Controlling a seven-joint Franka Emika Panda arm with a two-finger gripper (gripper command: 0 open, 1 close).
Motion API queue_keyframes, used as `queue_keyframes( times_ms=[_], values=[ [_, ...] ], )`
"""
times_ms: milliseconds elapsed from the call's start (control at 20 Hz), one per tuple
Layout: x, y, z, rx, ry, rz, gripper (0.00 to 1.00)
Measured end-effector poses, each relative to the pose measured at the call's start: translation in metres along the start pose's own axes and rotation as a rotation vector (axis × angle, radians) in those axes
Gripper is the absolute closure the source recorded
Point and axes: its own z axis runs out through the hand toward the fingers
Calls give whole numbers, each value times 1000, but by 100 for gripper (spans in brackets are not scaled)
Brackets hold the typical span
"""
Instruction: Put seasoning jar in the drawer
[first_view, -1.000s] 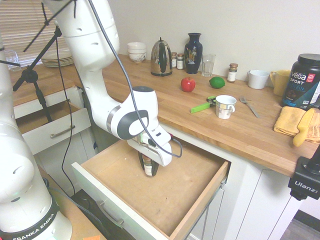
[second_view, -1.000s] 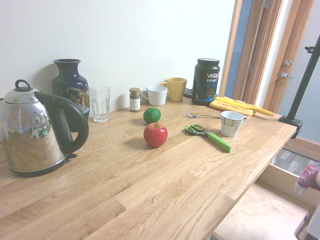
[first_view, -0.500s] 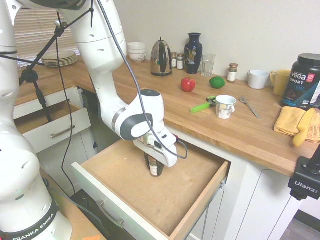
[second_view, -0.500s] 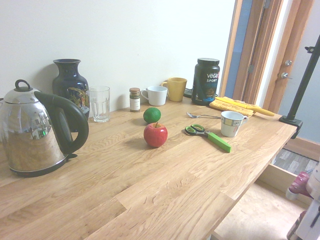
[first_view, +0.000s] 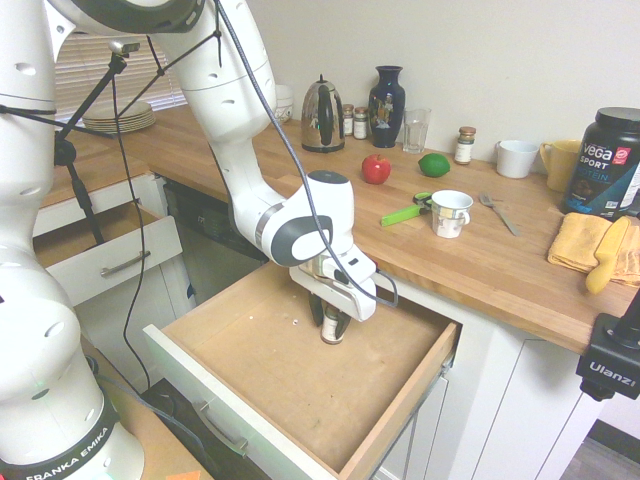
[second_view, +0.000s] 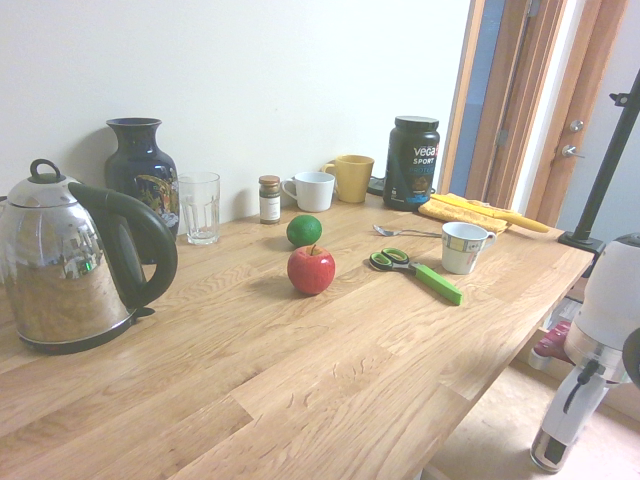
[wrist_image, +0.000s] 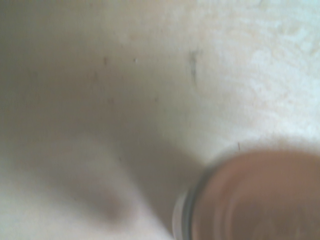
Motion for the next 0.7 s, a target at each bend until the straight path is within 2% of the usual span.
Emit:
queue_keyframes(
  times_ms=[700],
  values=[
    [0, 12, -1, -7, 2, 17, 0]
  ],
)
